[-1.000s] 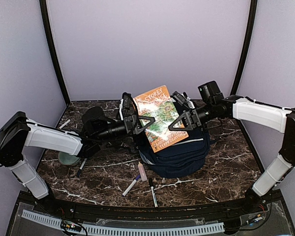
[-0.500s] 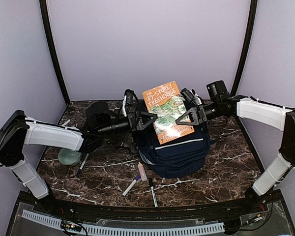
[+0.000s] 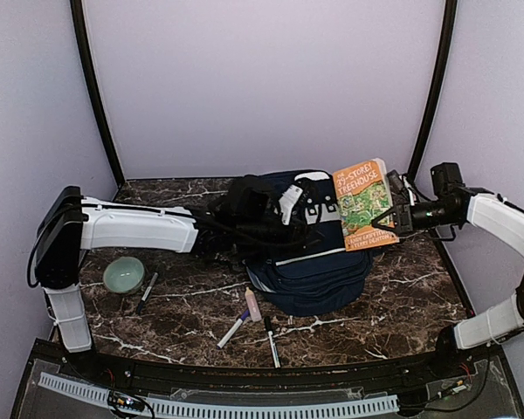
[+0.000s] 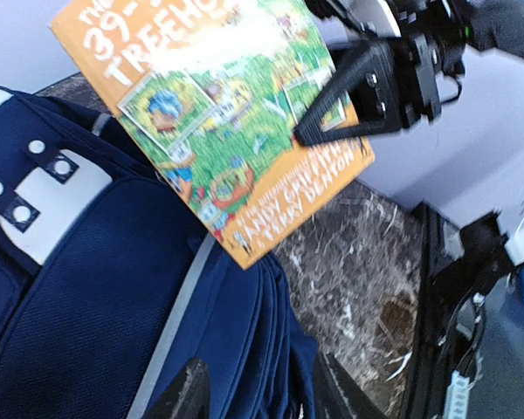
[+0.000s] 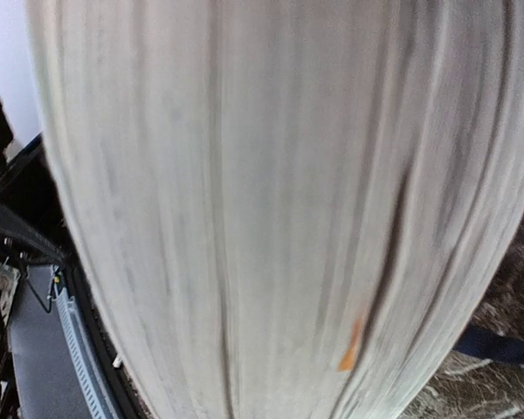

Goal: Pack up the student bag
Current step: Grab the largest pocket of the student bag.

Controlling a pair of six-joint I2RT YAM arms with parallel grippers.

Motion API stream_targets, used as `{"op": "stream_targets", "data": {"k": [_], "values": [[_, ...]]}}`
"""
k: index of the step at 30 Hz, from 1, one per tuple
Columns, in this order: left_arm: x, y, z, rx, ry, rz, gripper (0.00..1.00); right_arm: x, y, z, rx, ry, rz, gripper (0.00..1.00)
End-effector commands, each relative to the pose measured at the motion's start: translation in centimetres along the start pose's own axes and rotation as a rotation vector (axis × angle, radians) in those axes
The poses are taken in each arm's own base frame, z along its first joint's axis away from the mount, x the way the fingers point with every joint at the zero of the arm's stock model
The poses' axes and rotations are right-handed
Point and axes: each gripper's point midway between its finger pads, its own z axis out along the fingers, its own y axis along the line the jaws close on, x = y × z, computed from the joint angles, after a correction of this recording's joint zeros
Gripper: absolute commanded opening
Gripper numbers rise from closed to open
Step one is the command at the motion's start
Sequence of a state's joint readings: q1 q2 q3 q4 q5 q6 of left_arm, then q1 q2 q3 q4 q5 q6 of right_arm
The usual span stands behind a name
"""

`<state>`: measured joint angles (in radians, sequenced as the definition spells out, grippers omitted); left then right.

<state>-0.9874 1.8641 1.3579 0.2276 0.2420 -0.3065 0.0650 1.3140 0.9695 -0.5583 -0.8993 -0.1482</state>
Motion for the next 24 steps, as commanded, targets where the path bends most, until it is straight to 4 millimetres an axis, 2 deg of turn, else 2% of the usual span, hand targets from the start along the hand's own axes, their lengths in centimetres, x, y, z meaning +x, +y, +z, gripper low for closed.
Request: {"op": "stream_targets", "data": {"k": [1, 5, 8, 11, 14, 19, 24], "values": [[5.0, -0.3, 2.1, -0.057, 0.223, 0.234, 0.39, -0.3, -2.4, -2.1, 0.105, -0.1, -0.074, 0.0], [6.4, -1.4, 4.6, -0.023, 0.281, 0.28, 0.33, 0.7, -4.0, -3.1, 0.207, -0.08, -0.104, 0.0], [8.0, -1.8, 6.4, -0.013, 0.324, 0.314, 0.34, 1.0, -4.2, -3.4, 0.22, -0.111, -0.101, 0.0], [8.5, -1.6, 7.7, -0.023, 0.34, 0.327, 0.38, 1.0, -4.3, -3.7, 0.225, -0.122, -0.099, 0.0], [9.0, -1.1, 8.5, -0.032, 0.352, 0.332, 0.42, 1.0, -4.4, -3.6, 0.215, -0.124, -0.092, 0.0], [10.1, -0.3, 9.5, -0.064, 0.405, 0.342, 0.41, 1.1, -4.7, -3.3, 0.199, -0.116, -0.081, 0.0], [10.9, -1.2, 9.9, -0.01, 0.432, 0.349, 0.45, 1.3, -4.8, -3.0, 0.185, -0.109, -0.07, 0.0]]}}
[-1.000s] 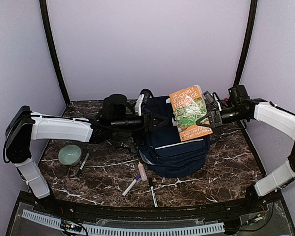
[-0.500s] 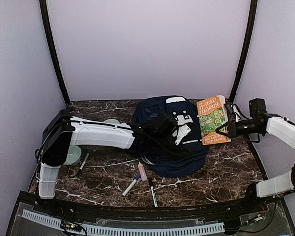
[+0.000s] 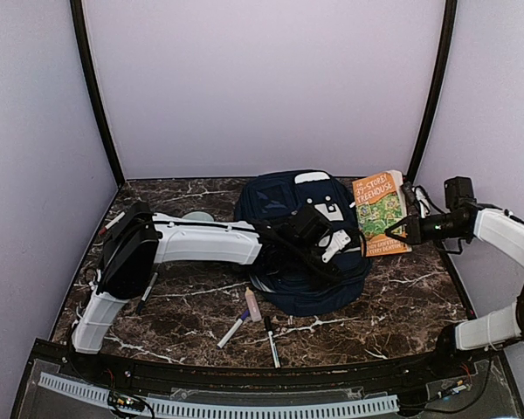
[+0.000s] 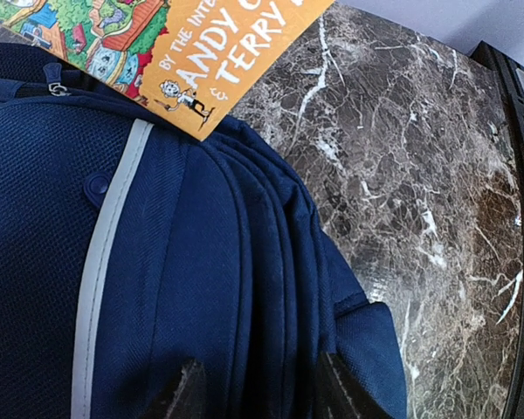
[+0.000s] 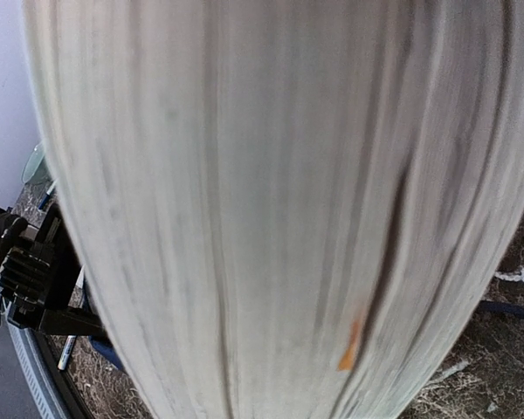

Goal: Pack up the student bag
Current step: Grab the largest pocket of the student bag.

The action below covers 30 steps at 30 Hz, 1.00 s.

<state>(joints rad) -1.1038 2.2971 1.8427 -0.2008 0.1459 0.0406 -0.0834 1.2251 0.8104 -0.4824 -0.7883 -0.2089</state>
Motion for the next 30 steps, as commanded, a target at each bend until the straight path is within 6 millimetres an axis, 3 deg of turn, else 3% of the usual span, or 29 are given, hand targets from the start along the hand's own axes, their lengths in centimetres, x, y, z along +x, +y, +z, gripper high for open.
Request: {"op": "stream_targets", "data": {"k": [1, 5, 12, 14, 20, 27, 30], "values": [[0.7, -1.5, 0.1, 0.057, 0.046, 0.025, 0.44, -1.8, 0.4, -0.2, -0.031, -0.067, -0.075, 0.0], [0.5, -2.7, 0.0, 0.095, 0.043, 0.041, 0.41, -1.8, 0.3, -0.2, -0.031, -0.066, -0.074, 0.0], [1.8, -2.1, 0.9, 0.062, 0.102, 0.054, 0.45, -1.7, 0.4, -0.1, -0.041, -0.063, -0.069, 0.0], [1.5, -3.2, 0.6, 0.115, 0.114, 0.043, 0.39, -1.7, 0.3, 0.0, -0.041, -0.063, -0.069, 0.0], [1.5, -3.2, 0.7, 0.088, 0.12, 0.056, 0.26, -1.6, 0.2, 0.2, -0.05, -0.055, -0.055, 0.0], [0.7, -3.8, 0.4, 0.09, 0.105, 0.078, 0.43, -1.5, 0.2, 0.3, -0.057, -0.052, -0.051, 0.0], [1.0, -3.0, 0.7, 0.04, 0.117, 0.09, 0.45, -1.5, 0.1, 0.3, -0.058, -0.05, -0.048, 0.0]]}}
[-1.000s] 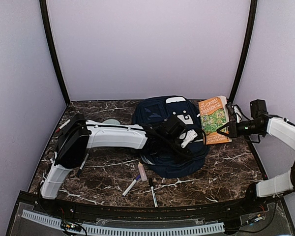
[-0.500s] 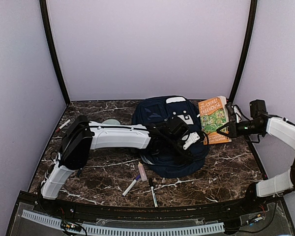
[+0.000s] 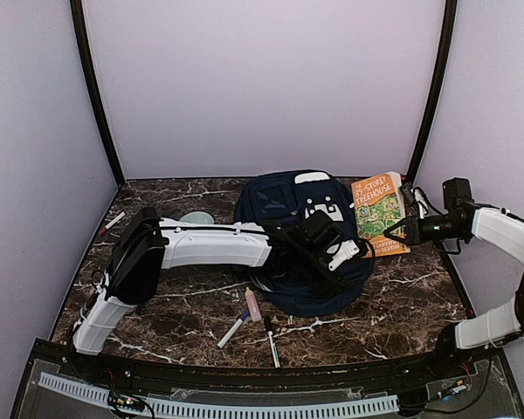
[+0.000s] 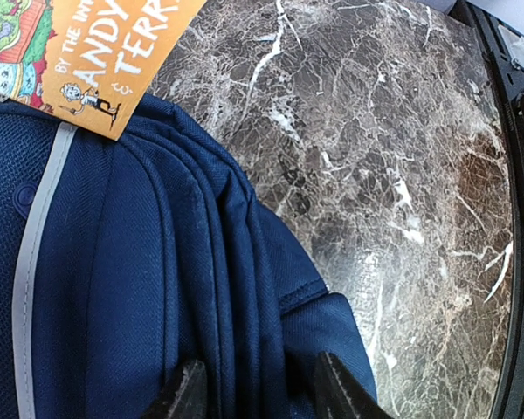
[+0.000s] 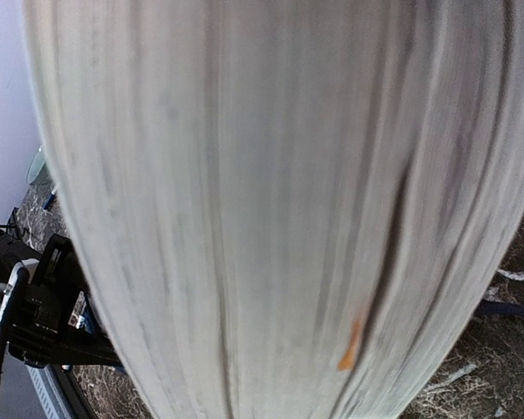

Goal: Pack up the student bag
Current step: Grab the largest pocket of the student bag.

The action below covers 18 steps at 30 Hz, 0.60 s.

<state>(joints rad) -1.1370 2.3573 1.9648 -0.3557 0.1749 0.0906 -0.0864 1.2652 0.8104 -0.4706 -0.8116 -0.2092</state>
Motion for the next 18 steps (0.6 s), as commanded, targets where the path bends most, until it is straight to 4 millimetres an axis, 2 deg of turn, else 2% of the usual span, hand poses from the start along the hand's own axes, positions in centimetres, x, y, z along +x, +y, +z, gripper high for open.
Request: {"op": "stream_targets", "data": {"k": [1, 6, 9, 18], "values": [[0.4, 0.0, 0.0, -0.043, 0.037, 0.036, 0.47, -1.9, 0.5, -0.3, -0.033, -0.061, -0.072, 0.0], [1.7, 2.4, 0.4, -0.179, 0.104, 0.032, 0.48, -1.8, 0.5, -0.2, -0.036, -0.058, -0.068, 0.0], [1.6, 2.9, 0.4, -0.208, 0.123, 0.01, 0.46, -1.8, 0.4, -0.2, -0.037, -0.057, -0.066, 0.0], [0.0, 2.9, 0.2, -0.165, 0.063, -0.082, 0.23, -1.8, 0.4, -0.1, -0.04, -0.055, -0.064, 0.0]]}}
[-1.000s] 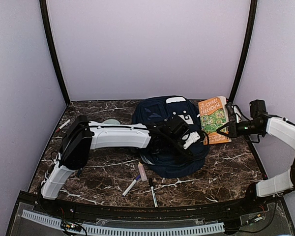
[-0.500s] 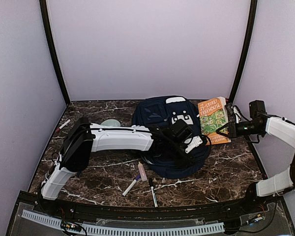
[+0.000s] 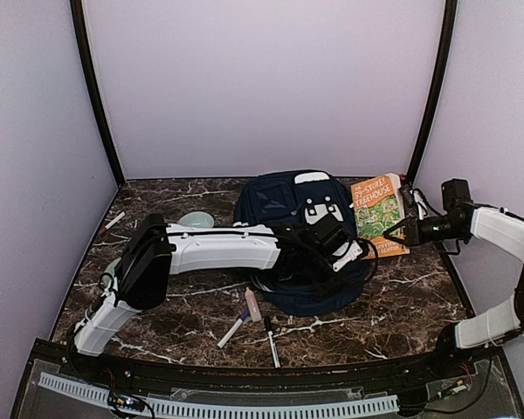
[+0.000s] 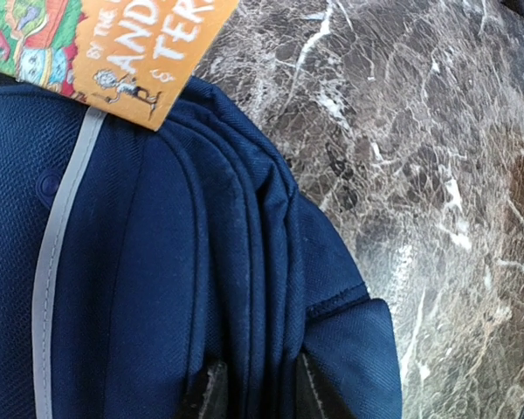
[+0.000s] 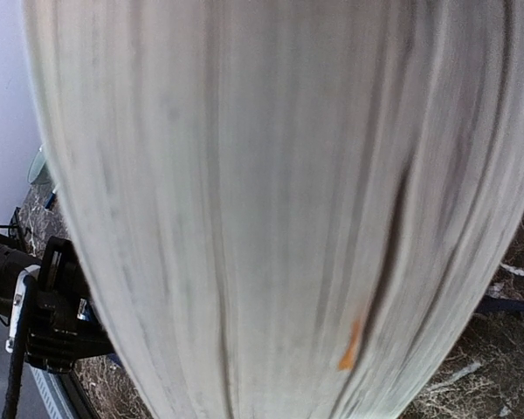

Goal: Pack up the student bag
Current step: Grab the largest pocket of the student bag.

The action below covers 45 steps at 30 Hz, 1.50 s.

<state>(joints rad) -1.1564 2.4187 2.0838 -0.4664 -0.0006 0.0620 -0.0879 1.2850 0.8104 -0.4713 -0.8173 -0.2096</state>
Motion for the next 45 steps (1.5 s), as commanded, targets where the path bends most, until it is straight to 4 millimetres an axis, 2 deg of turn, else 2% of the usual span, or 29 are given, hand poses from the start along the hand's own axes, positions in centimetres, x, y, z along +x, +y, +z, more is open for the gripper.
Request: {"op": "stream_targets", "data": {"k": [1, 3, 7, 13, 16, 21, 24, 29, 36, 40, 45], "values": [[-0.6, 1.3, -0.3, -0.002, -0.006, -0.078, 0.2, -2.1, 0.7, -0.5, -0.032, -0.066, -0.08, 0.0], [-1.0, 1.6, -0.6, 0.015, -0.018, -0.105, 0.11, -2.1, 0.7, -0.5, -0.031, -0.067, -0.082, 0.0], [-1.9, 1.6, -1.2, 0.048, -0.04, -0.124, 0.0, -2.2, 0.8, -0.6, -0.026, -0.07, -0.085, 0.0], [-4.1, 2.3, -3.5, 0.015, -0.101, -0.107, 0.0, -3.0, 0.9, -1.1, -0.025, -0.085, -0.08, 0.0], [-5.6, 3.3, -5.5, -0.044, -0.144, -0.087, 0.0, -4.8, 1.8, -2.6, -0.051, -0.103, -0.072, 0.0], [-8.3, 5.1, -9.5, -0.141, -0.226, -0.046, 0.0, -9.4, 4.1, -7.2, -0.024, -0.131, -0.158, 0.0], [-9.8, 6.4, -11.8, -0.21, -0.273, -0.027, 0.0, -10.1, 5.9, -9.1, -0.027, -0.115, -0.174, 0.0], [-11.4, 8.8, -14.6, -0.289, -0.343, -0.04, 0.0, -9.3, 7.9, -10.0, -0.072, -0.098, -0.144, 0.0], [-12.7, 12.6, -17.7, -0.332, -0.415, -0.065, 0.0, -6.5, 8.2, -9.5, -0.093, -0.027, -0.19, 0.0], [-13.6, 14.8, -19.8, -0.356, -0.458, -0.077, 0.0, -5.7, 9.5, -9.7, -0.177, 0.013, -0.206, 0.0], [-14.2, 17.0, -20.8, -0.36, -0.507, -0.118, 0.0, -4.6, 11.3, -9.6, -0.299, 0.003, -0.18, 0.0]]}}
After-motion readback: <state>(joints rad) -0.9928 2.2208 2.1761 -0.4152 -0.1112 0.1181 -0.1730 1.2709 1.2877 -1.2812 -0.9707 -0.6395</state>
